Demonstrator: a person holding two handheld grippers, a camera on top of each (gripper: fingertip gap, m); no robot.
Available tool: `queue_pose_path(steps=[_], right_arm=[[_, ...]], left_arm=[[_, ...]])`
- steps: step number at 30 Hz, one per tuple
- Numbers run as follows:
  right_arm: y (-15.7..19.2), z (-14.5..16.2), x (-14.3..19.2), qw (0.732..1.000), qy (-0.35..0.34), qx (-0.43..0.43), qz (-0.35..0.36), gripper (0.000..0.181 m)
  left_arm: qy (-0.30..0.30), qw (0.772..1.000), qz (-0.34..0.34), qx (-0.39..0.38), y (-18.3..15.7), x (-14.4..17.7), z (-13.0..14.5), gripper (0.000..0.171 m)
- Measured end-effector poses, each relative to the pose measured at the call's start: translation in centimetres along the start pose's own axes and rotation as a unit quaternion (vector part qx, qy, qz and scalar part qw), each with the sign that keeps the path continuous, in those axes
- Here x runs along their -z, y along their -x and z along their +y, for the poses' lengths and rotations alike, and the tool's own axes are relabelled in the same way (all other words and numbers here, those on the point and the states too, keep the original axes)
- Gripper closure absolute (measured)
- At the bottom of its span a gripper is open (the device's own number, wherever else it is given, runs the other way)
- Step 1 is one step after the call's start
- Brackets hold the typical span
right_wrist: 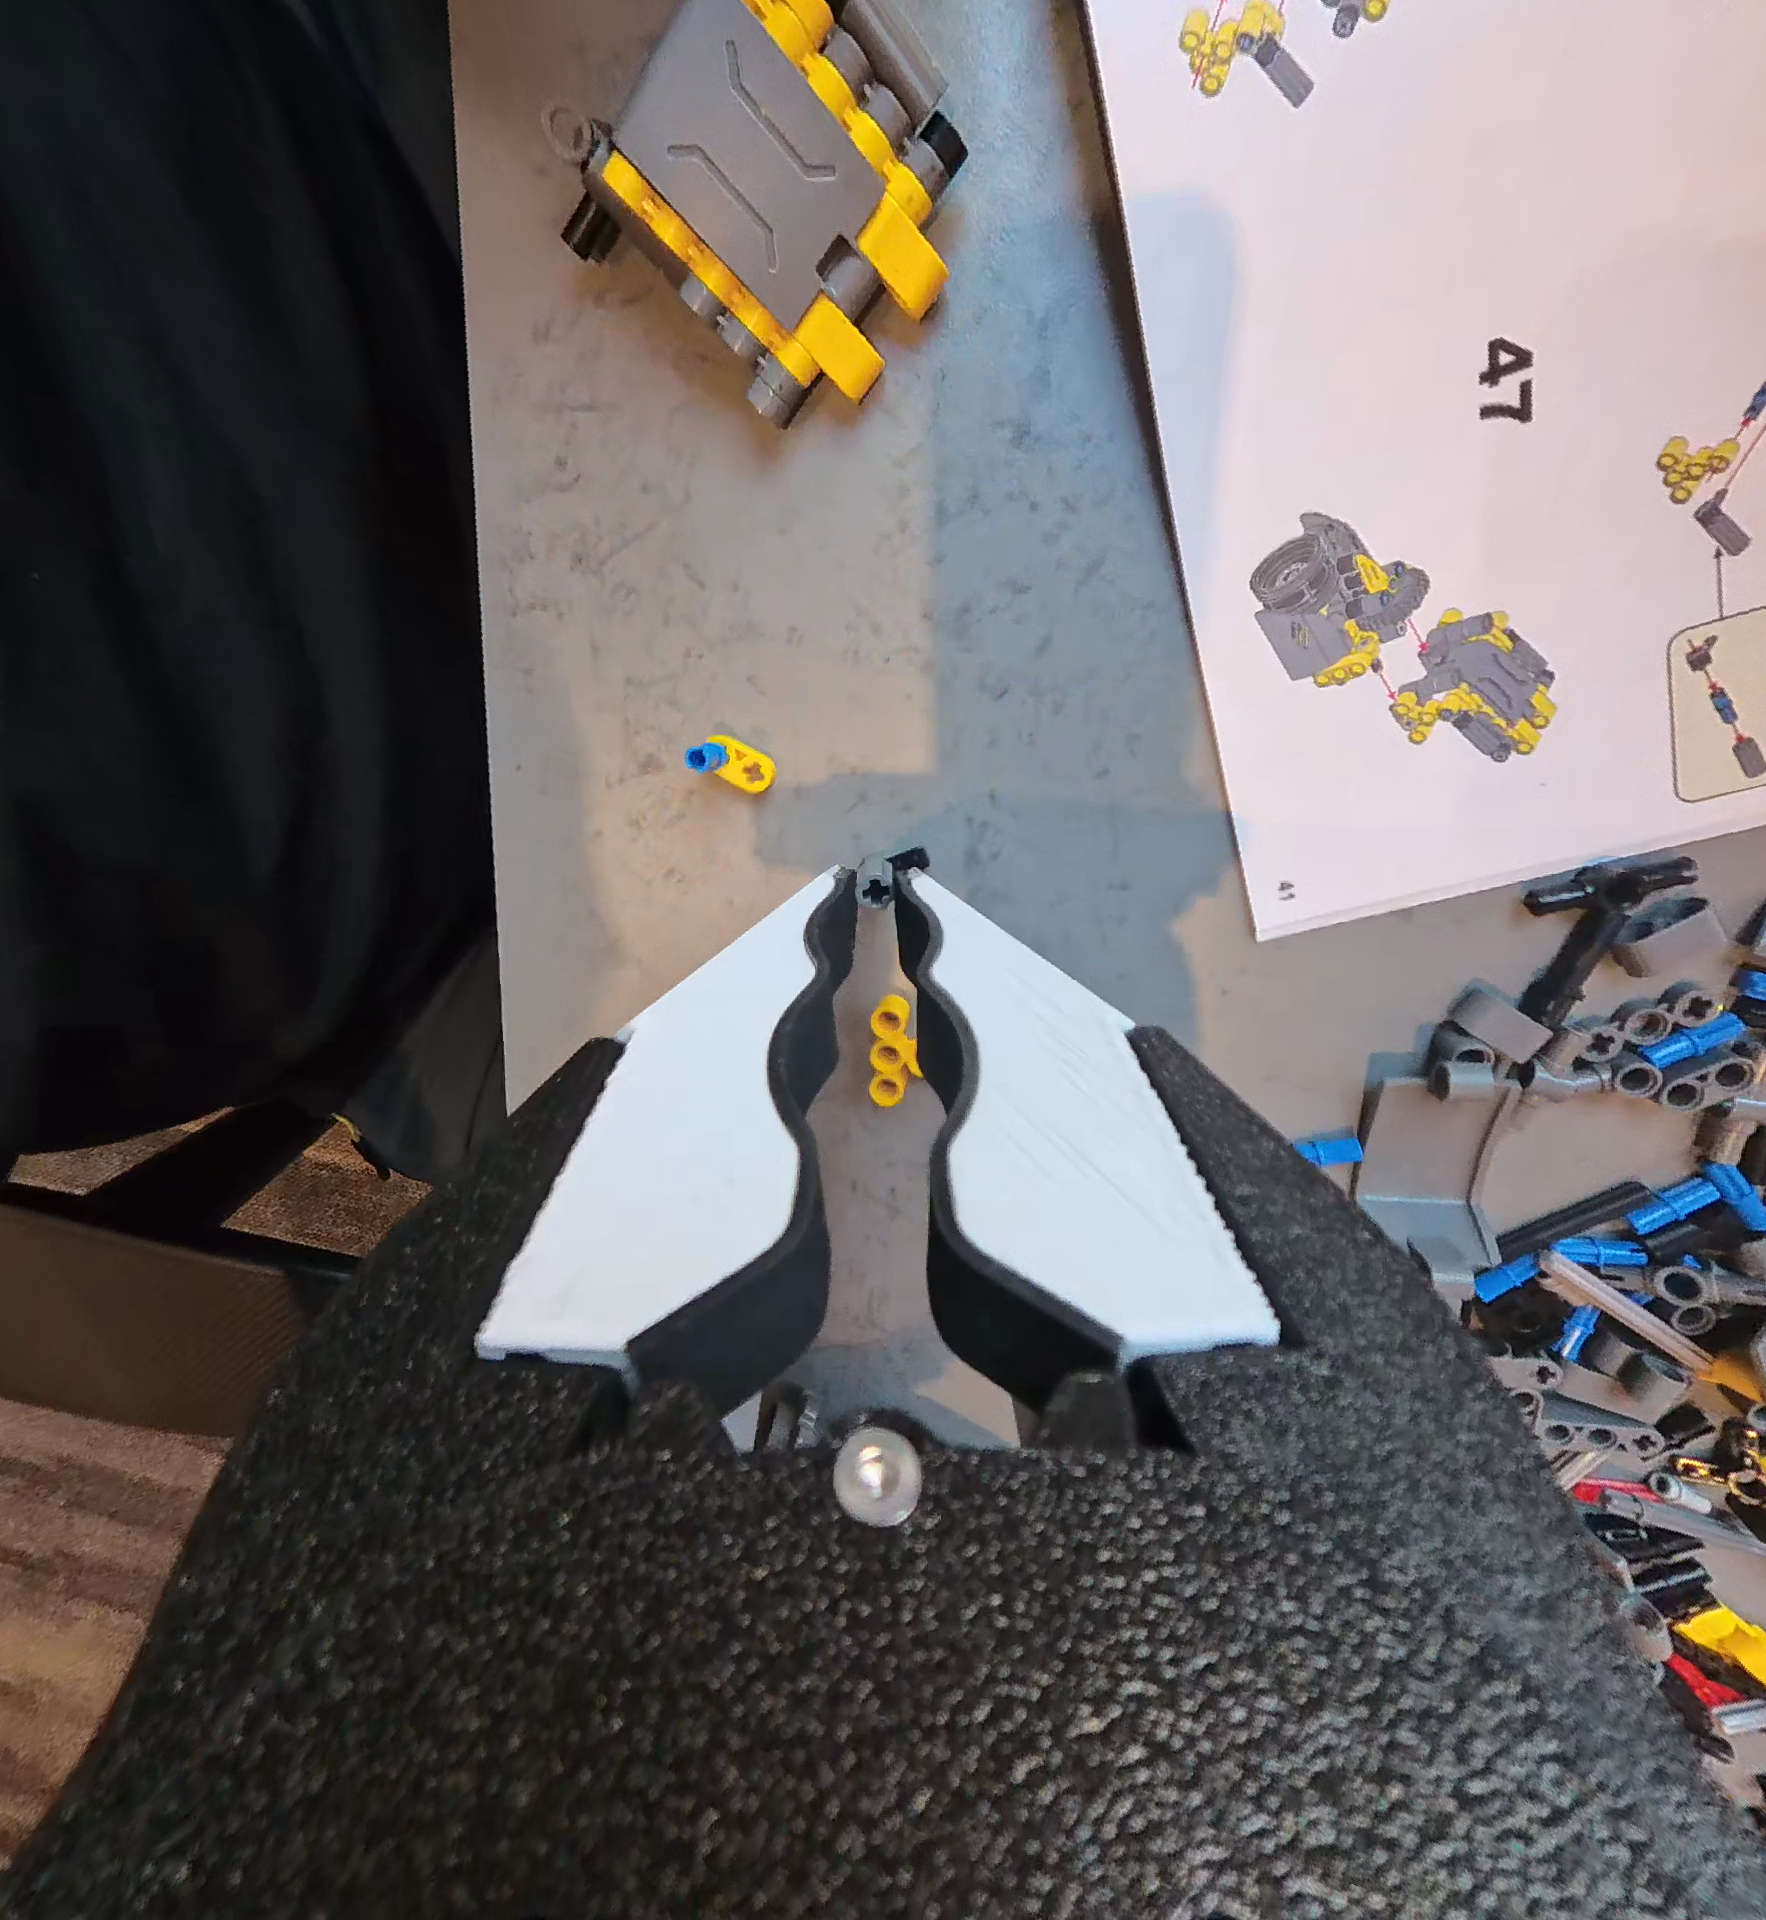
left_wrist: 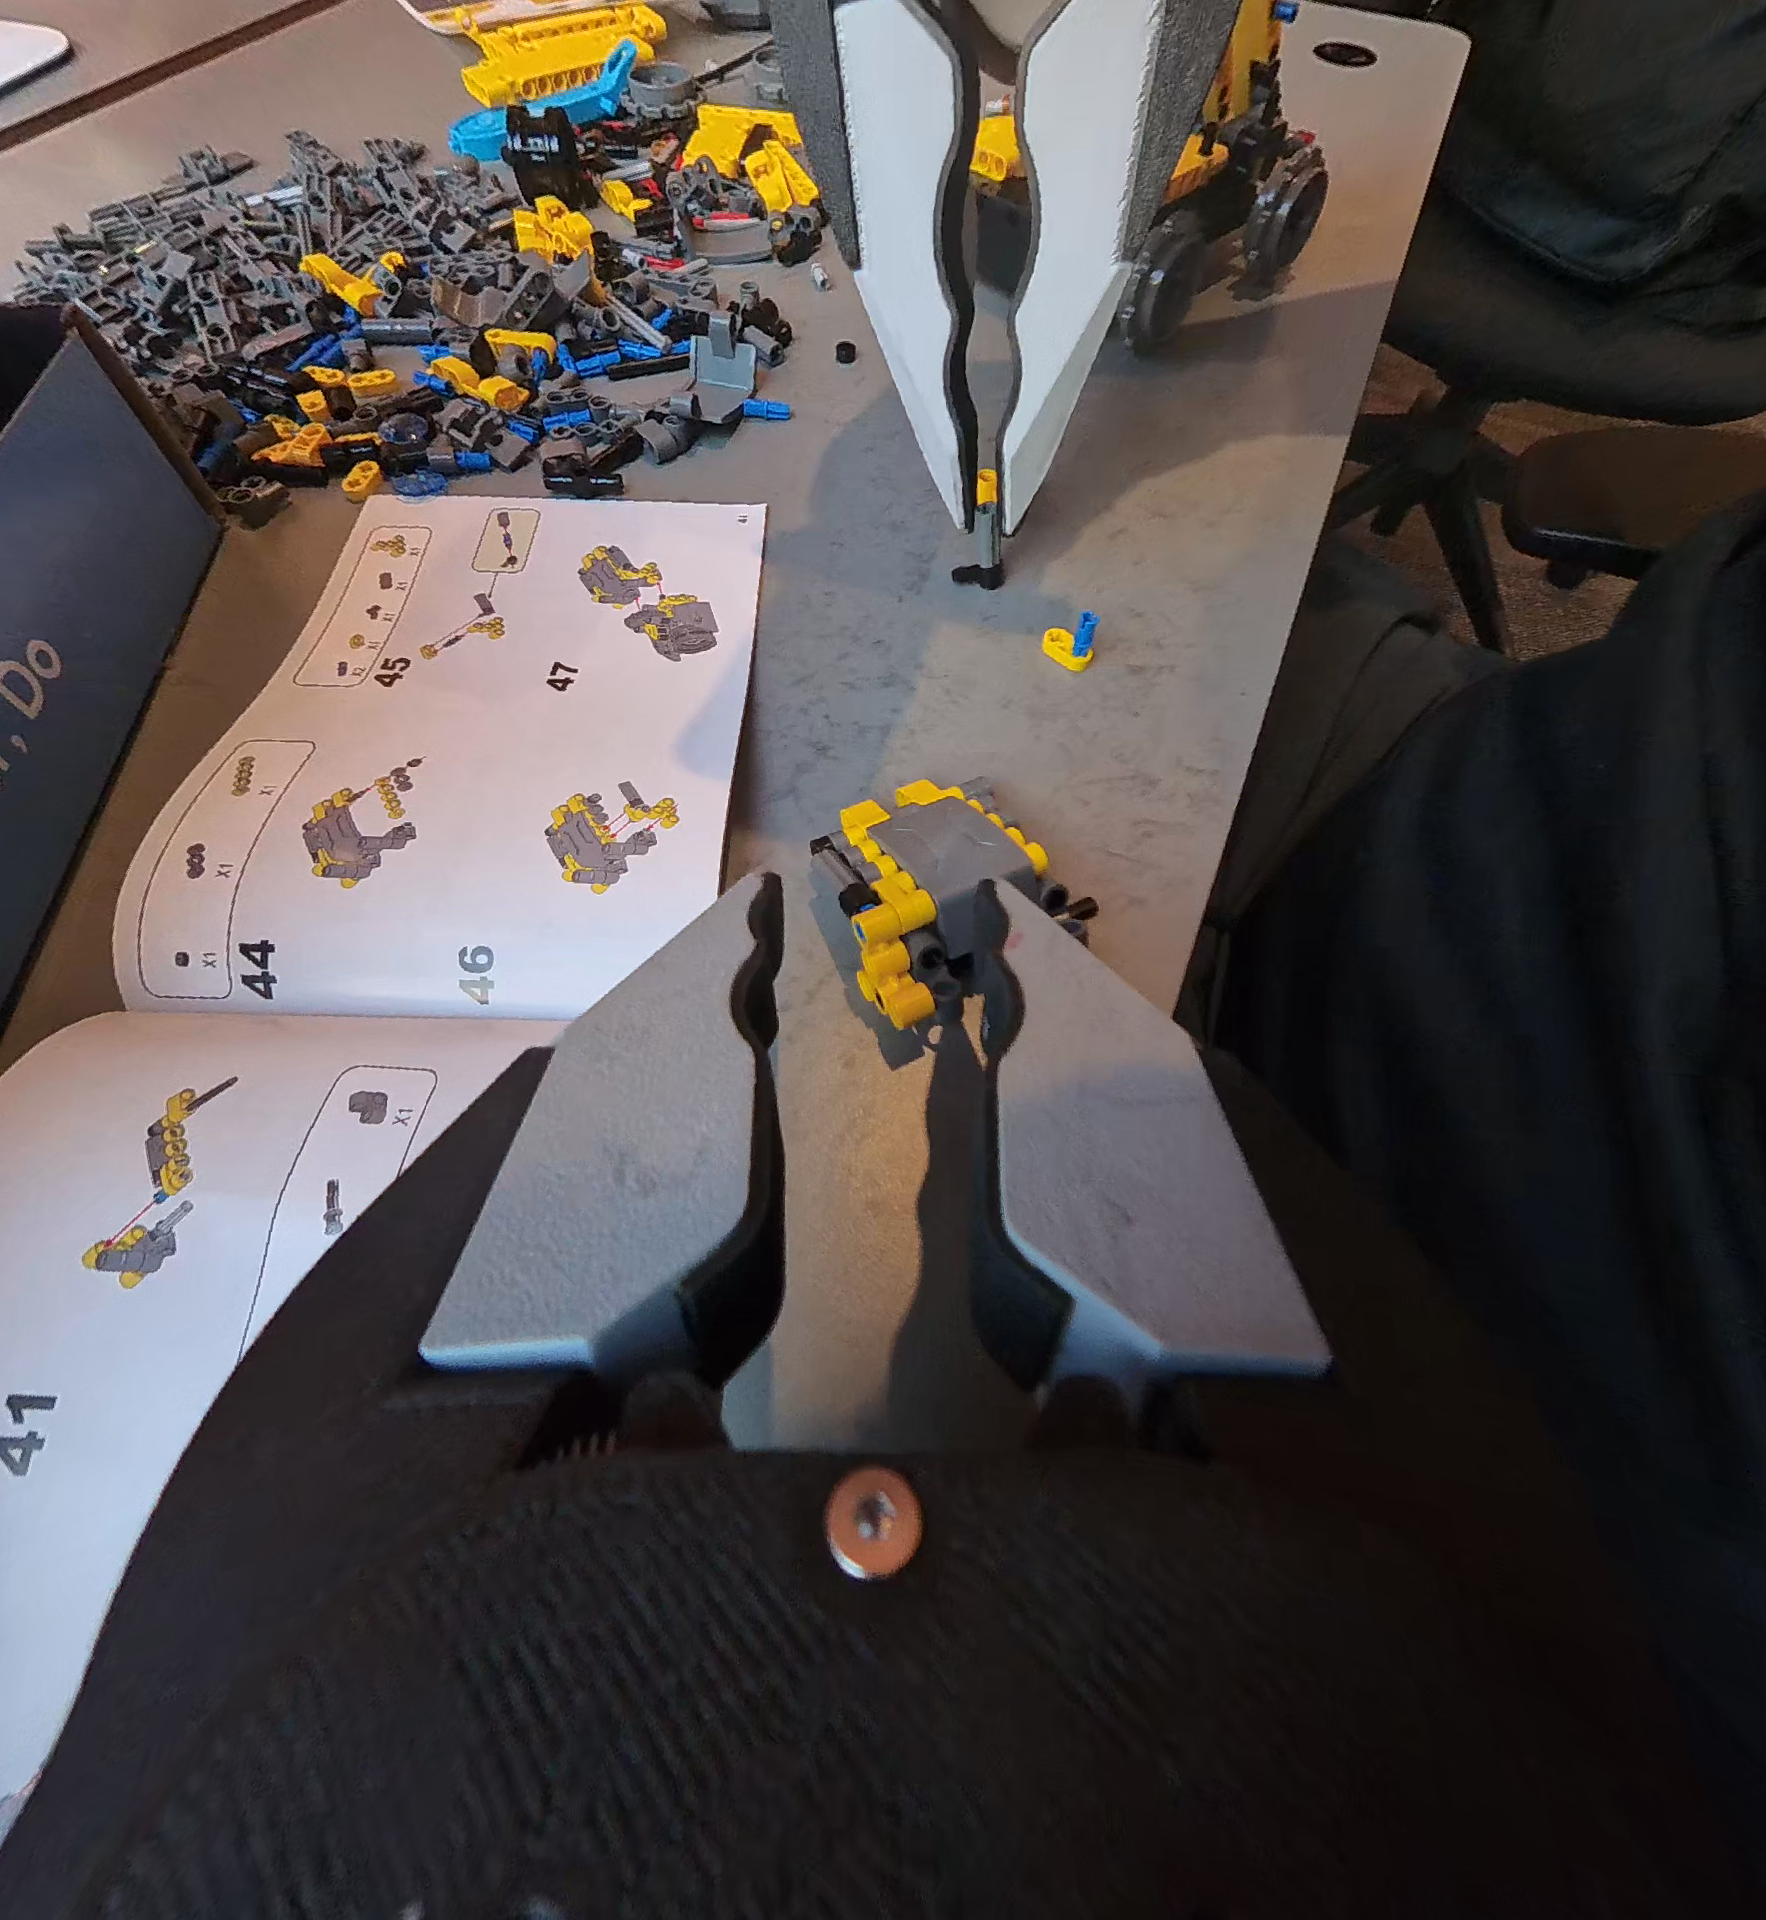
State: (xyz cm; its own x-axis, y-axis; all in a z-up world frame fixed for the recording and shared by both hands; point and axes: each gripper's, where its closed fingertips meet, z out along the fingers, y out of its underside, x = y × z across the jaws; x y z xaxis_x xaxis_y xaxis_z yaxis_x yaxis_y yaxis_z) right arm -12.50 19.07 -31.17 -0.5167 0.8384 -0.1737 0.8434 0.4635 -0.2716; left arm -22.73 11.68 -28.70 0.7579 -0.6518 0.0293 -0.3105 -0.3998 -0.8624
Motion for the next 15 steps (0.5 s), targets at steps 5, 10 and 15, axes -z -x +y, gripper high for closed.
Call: queue_pose_path(steps=[5,10,15], right_arm=[[0.04,-0.12,-0.09,1.0,0.004,0.001,-0.004,0.176],[0.1,-0.22,-0.05,1.0,0.004,0.006,-0.004,0.176],[0.0,-0.13,0.29,1.0,0.004,0.005,0.001,0.176]], left_arm=[[-0.002,1.0,0.004,0.006,0.04,0.04,-0.03,0.138],[-0.001,1.0,0.008,0.012,0.07,0.04,0.0,0.137],[0.002,1.0,0.011,0.018,0.11,-0.03,0.07,0.136]])
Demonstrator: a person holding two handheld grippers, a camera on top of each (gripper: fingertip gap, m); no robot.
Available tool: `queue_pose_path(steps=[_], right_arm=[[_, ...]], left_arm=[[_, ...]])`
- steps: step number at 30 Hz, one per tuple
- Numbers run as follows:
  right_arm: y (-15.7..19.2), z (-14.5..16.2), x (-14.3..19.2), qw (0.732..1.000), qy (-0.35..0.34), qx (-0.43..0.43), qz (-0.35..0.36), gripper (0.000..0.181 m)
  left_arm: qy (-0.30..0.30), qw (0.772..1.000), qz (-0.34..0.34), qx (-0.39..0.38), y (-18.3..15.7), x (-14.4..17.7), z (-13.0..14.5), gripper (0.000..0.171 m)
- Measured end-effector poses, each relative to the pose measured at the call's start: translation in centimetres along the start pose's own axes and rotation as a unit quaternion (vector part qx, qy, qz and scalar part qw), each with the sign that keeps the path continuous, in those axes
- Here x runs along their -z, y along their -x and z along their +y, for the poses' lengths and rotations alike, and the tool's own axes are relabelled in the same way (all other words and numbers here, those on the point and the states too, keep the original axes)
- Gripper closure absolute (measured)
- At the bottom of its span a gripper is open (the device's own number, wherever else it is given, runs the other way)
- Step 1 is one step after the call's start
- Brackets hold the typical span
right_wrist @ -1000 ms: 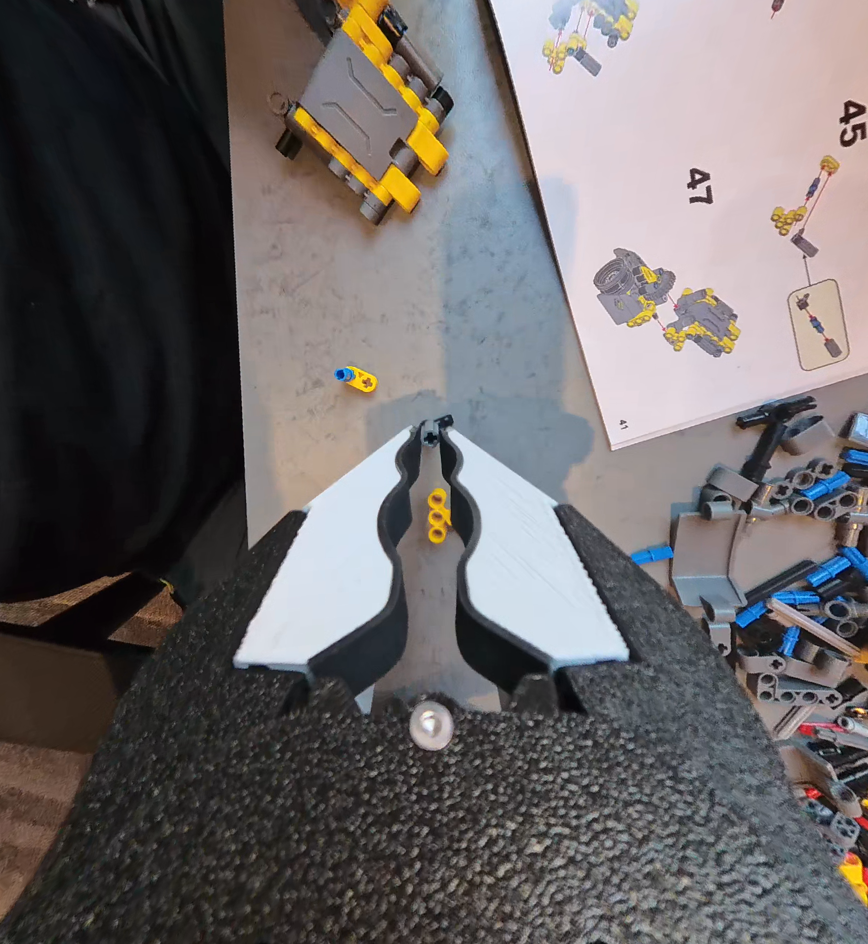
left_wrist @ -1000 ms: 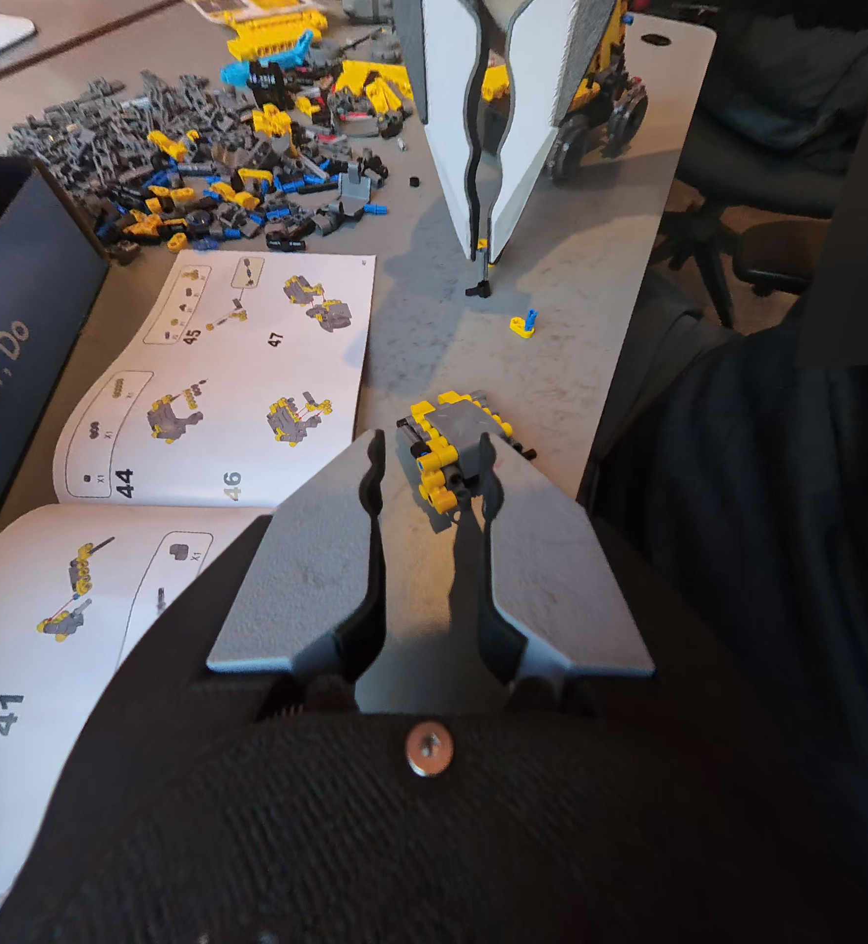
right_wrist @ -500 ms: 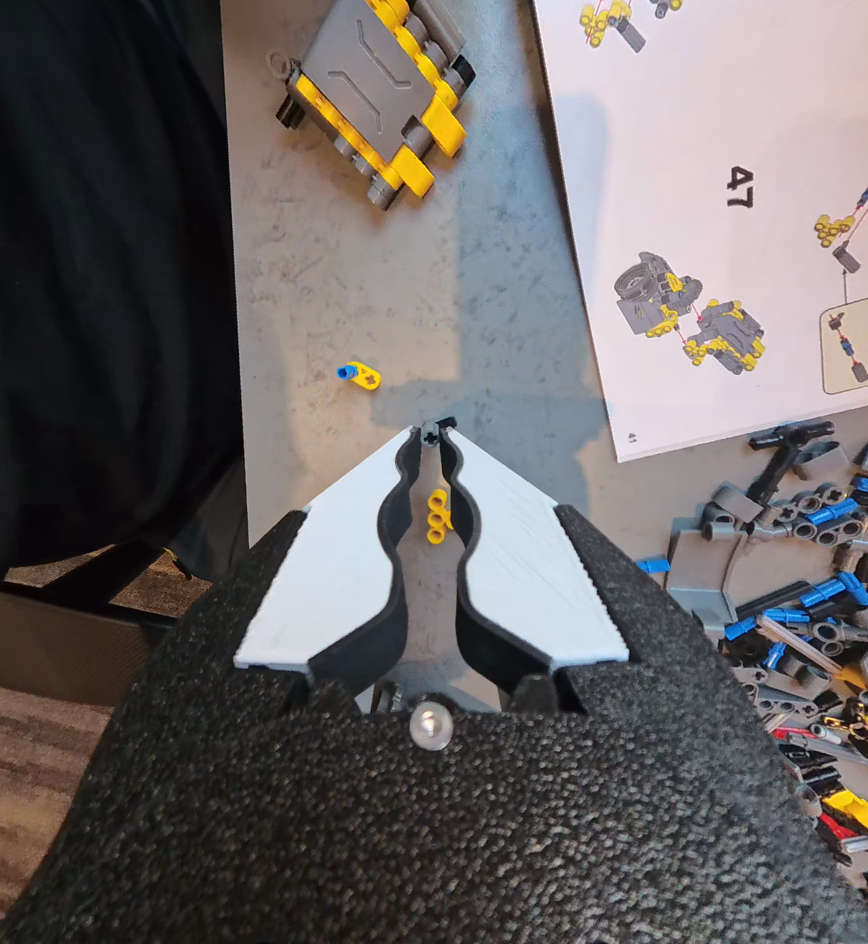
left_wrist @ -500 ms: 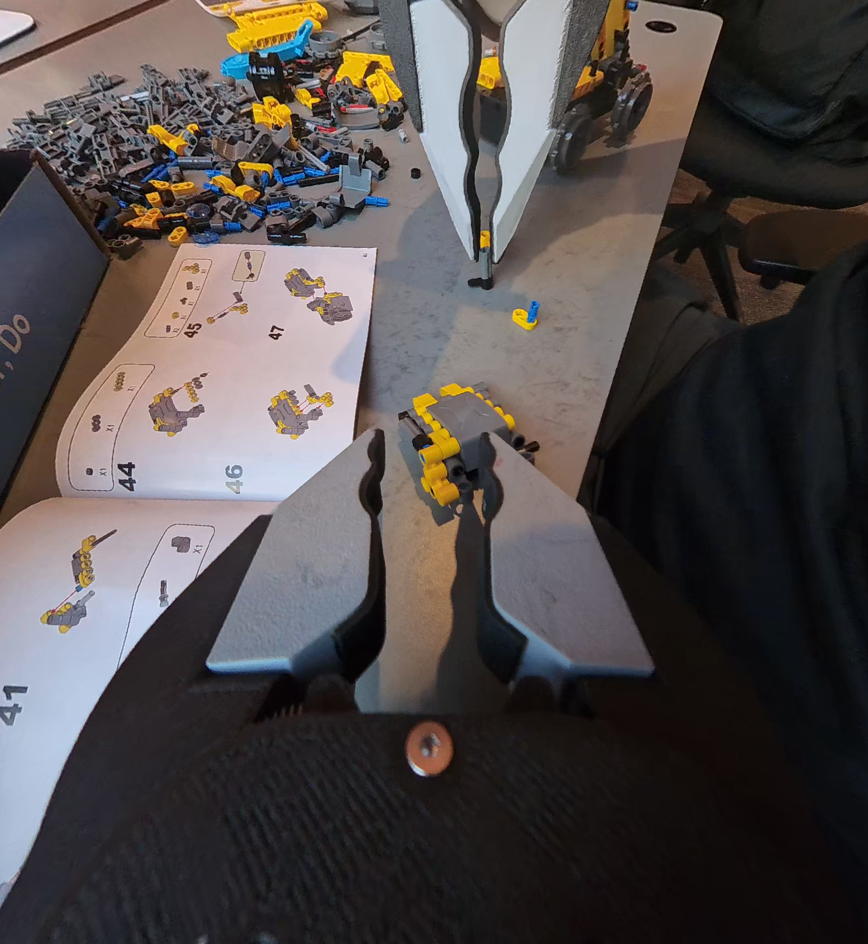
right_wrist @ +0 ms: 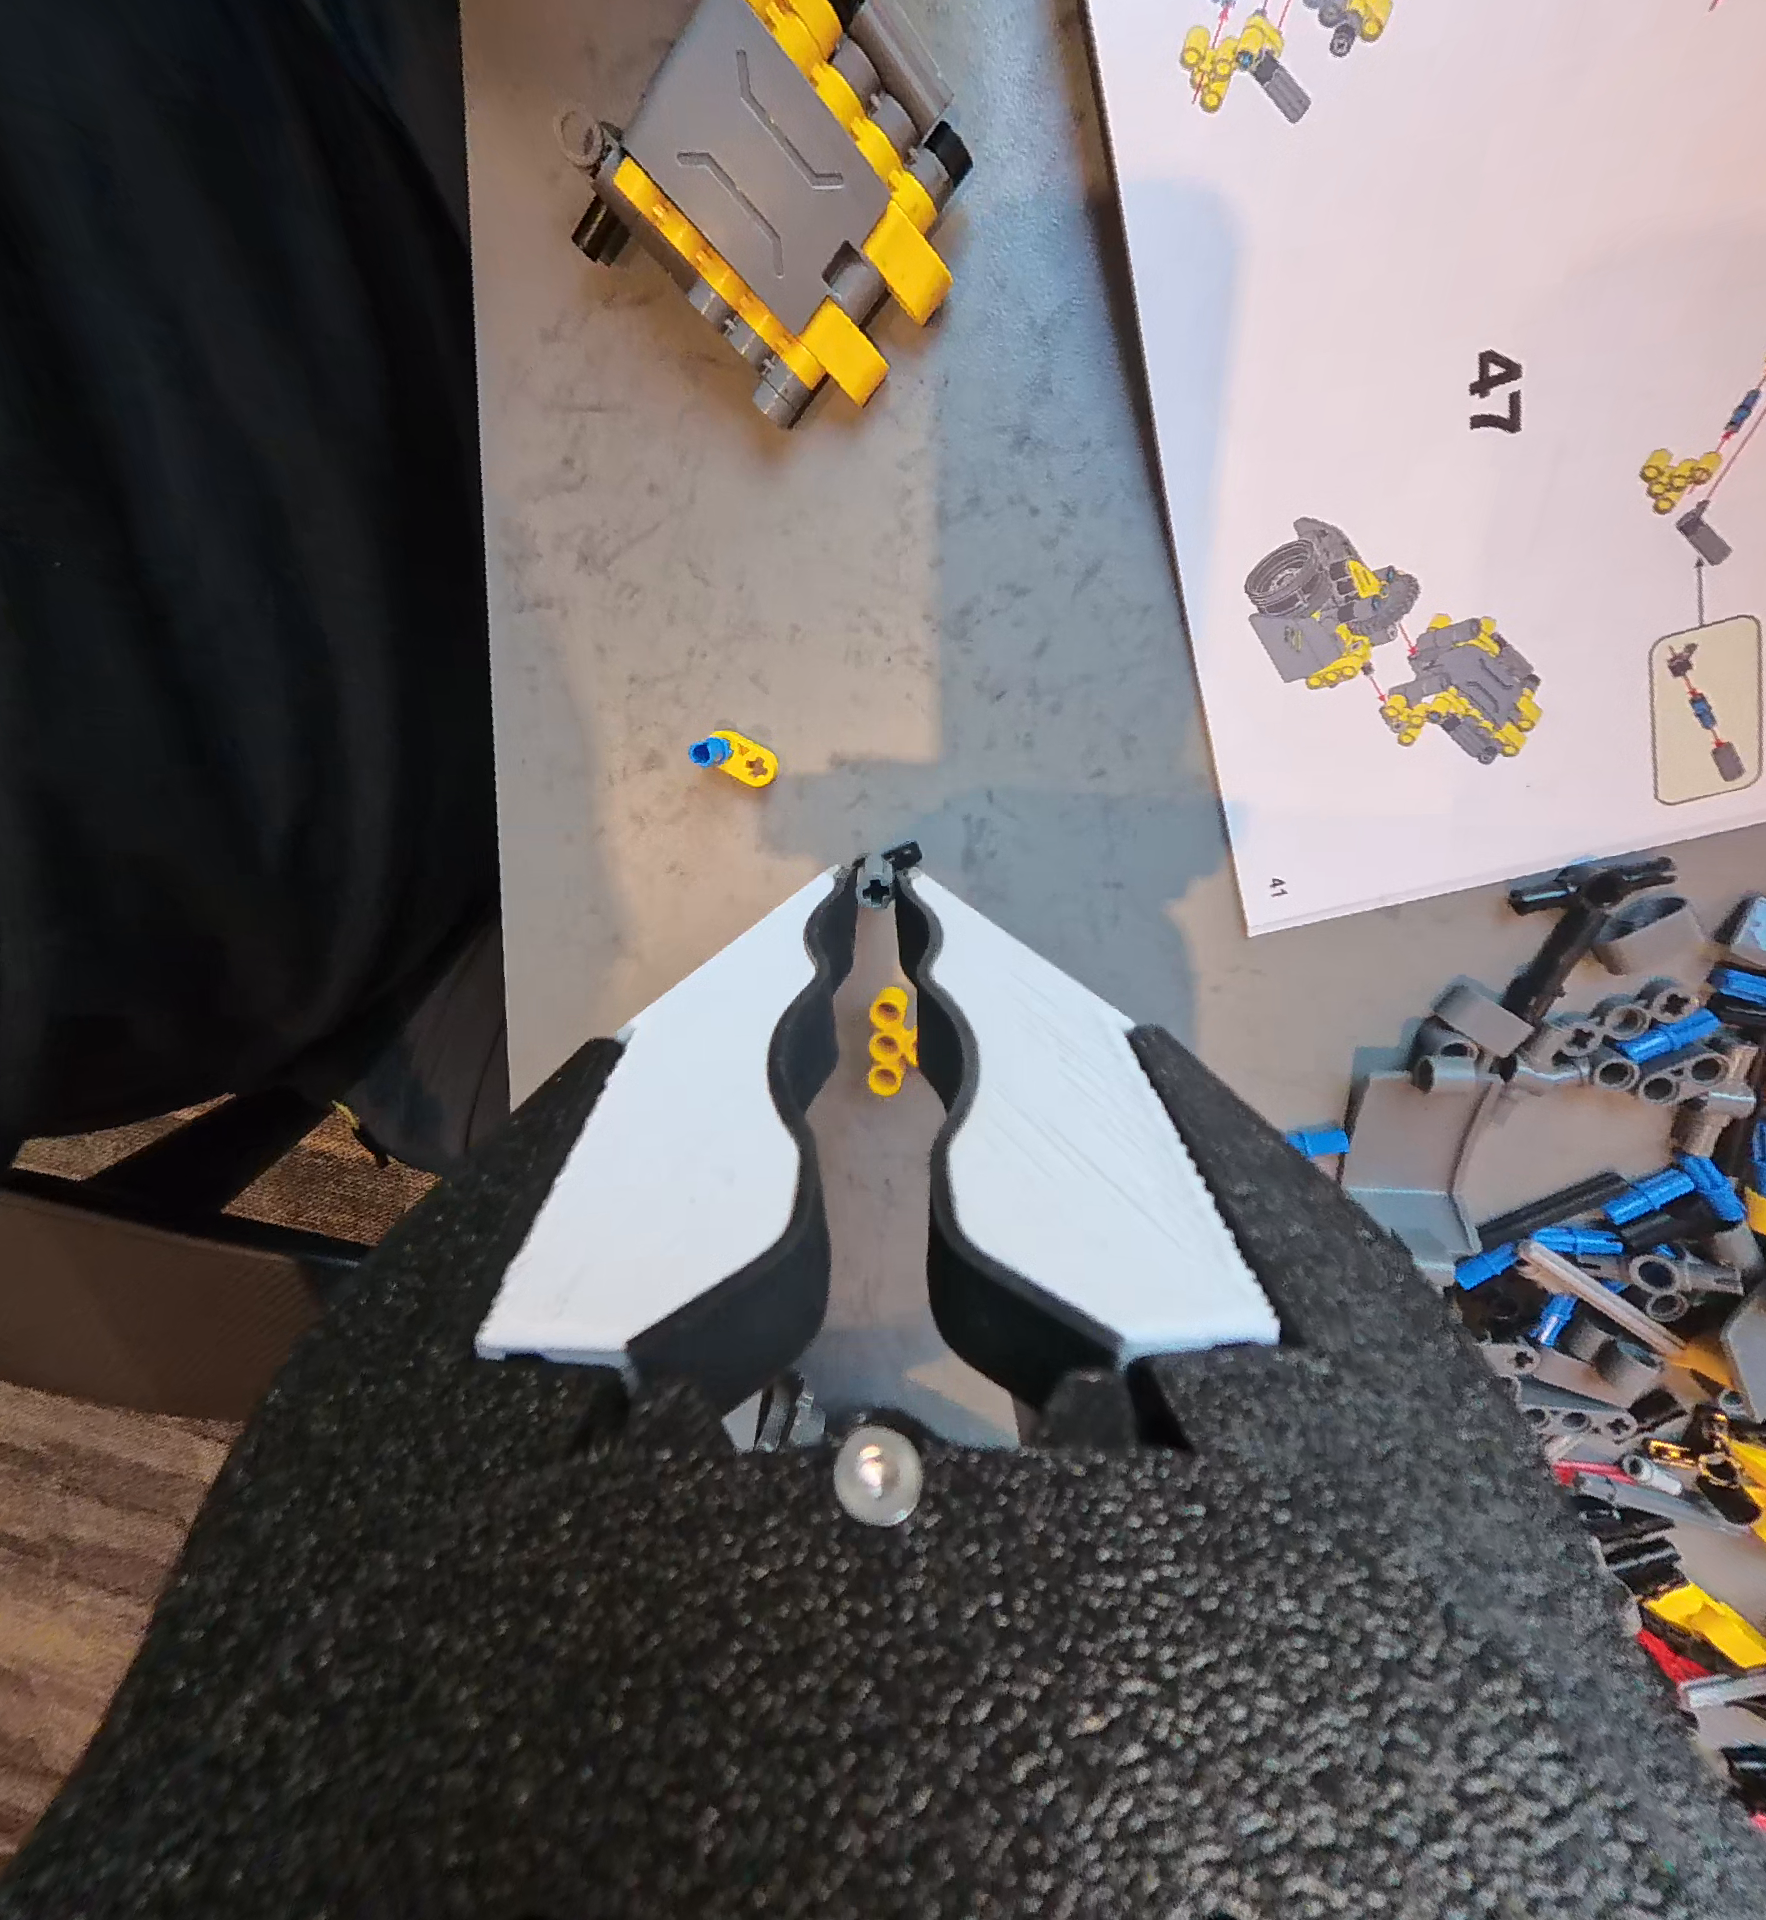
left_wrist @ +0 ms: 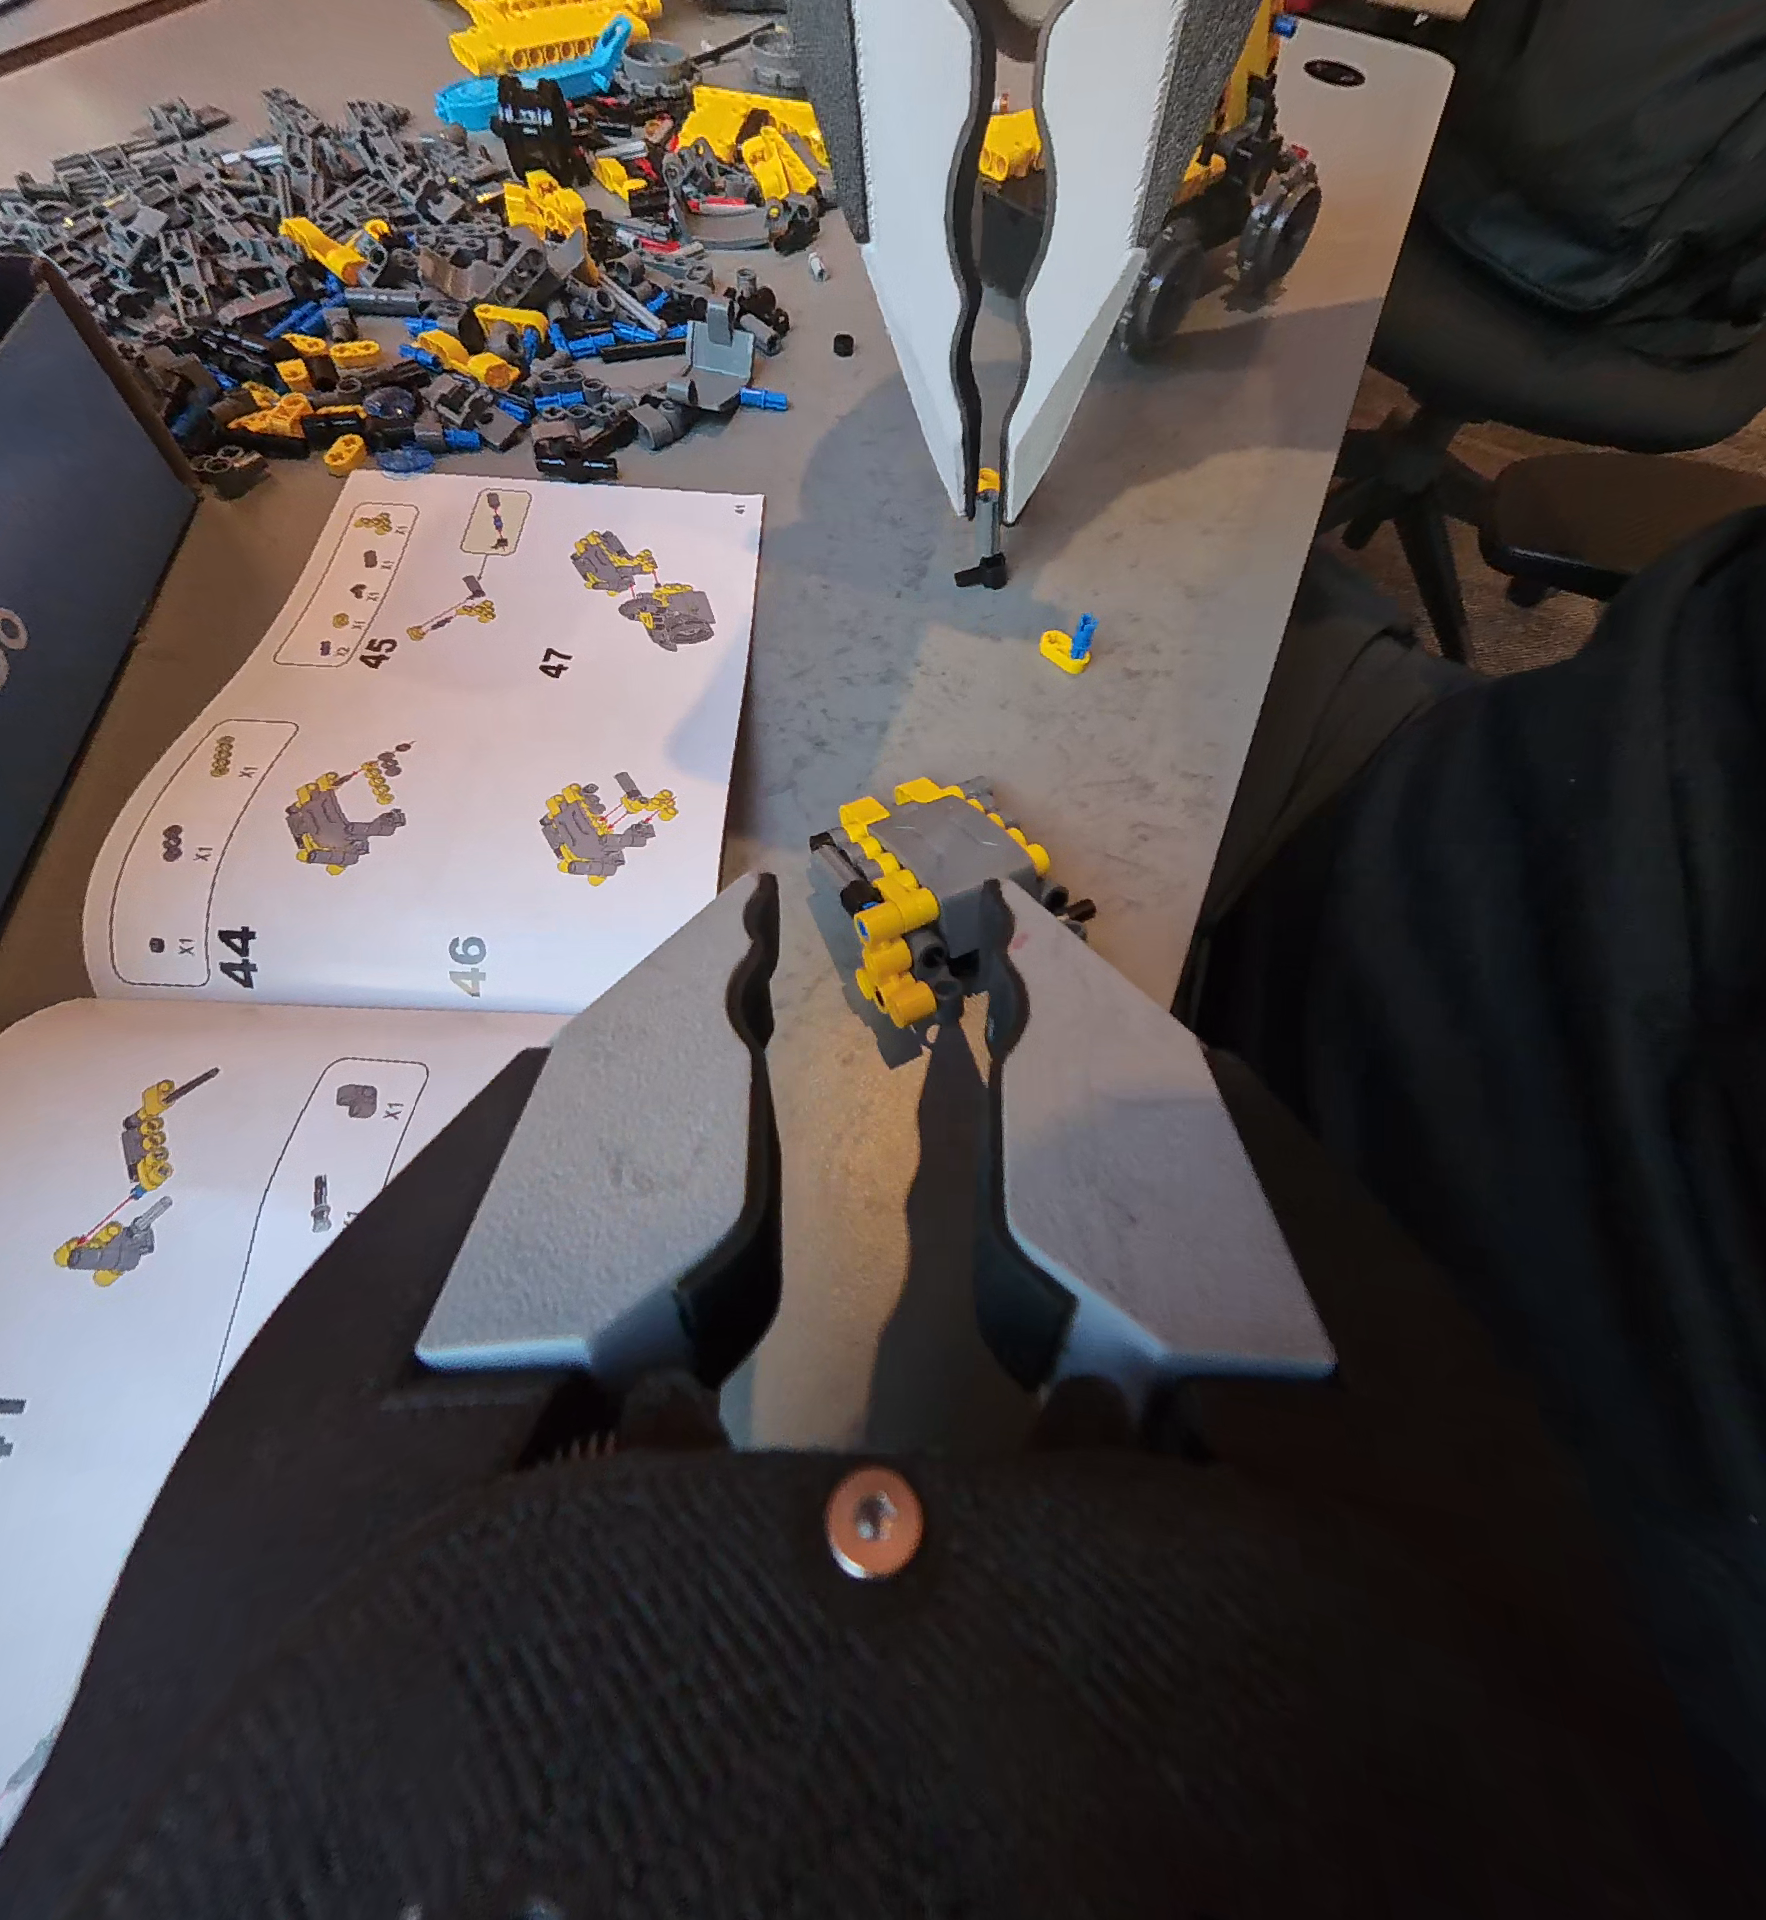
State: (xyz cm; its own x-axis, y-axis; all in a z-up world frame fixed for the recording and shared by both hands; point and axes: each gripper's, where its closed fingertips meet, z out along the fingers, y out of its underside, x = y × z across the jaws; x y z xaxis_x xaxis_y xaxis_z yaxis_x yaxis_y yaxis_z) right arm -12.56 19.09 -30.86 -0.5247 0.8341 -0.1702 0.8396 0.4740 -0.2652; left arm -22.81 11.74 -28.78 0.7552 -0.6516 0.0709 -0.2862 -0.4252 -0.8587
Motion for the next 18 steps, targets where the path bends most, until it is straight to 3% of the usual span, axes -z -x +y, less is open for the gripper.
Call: queue_pose_path(steps=[18], right_arm=[[0.3,-0.1,-0.1,1.0,0.005,0.005,-0.002,0.176]], left_arm=[[0.001,1.0,0.004,0.005,0.01,0.0,0.04,0.135]])
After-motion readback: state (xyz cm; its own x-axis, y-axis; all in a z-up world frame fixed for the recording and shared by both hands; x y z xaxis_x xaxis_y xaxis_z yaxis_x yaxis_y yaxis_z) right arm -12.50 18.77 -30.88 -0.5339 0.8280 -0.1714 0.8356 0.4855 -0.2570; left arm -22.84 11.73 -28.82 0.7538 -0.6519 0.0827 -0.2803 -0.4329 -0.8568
